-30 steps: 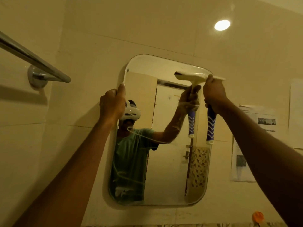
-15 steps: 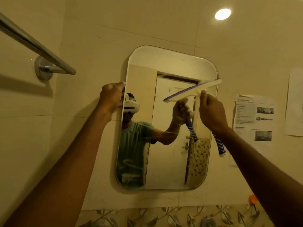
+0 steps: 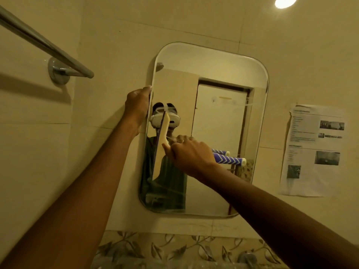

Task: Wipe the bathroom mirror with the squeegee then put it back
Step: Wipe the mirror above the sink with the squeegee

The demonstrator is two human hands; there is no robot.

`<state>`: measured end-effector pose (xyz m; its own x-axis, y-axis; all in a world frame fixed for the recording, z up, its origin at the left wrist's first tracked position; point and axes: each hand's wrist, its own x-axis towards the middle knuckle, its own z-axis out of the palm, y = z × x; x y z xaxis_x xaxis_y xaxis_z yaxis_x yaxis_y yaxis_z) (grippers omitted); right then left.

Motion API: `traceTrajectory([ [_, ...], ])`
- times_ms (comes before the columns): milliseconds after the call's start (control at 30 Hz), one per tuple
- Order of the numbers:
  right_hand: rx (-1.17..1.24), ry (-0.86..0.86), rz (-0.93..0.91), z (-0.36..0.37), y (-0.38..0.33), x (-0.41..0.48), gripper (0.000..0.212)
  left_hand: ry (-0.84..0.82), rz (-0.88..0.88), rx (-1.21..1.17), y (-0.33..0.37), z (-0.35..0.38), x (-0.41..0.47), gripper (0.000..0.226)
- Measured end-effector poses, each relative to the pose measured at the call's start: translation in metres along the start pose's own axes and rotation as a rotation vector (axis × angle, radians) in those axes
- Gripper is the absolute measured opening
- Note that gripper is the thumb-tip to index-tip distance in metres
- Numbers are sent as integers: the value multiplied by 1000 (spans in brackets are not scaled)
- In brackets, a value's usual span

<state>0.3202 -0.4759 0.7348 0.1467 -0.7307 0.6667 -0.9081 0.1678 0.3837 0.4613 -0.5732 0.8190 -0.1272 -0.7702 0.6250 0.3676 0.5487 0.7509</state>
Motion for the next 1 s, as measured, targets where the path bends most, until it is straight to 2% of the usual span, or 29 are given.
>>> traceTrajectory([
  [167,134,-63,129,-15,61,-40,43,43,-14,20,-1,6,1,33],
  [300,56,-36,147,-27,86,-64,43,105,19,117,0,14,-2,32],
  [400,63,-26,102,-25,67,-46,49,99,9,141,2,10,-1,34],
  [500,69,1,17,-25,34,-9,59,63,-32,81,3,3,3,36],
  [667,17,36,-65,-37,-11,39,63,36,-78,-62,6,1,5,48],
  [767,13,7,-35,-40,-5,42,53,2,-90,-63,7,1,4,48],
  [867,29,-74,-5,-41,24,25,33,-12,-94,-80,6,2,3,47],
  [1000,-19,-114,103,-42,76,-15,33,-4,-71,-53,4,2,6,44],
])
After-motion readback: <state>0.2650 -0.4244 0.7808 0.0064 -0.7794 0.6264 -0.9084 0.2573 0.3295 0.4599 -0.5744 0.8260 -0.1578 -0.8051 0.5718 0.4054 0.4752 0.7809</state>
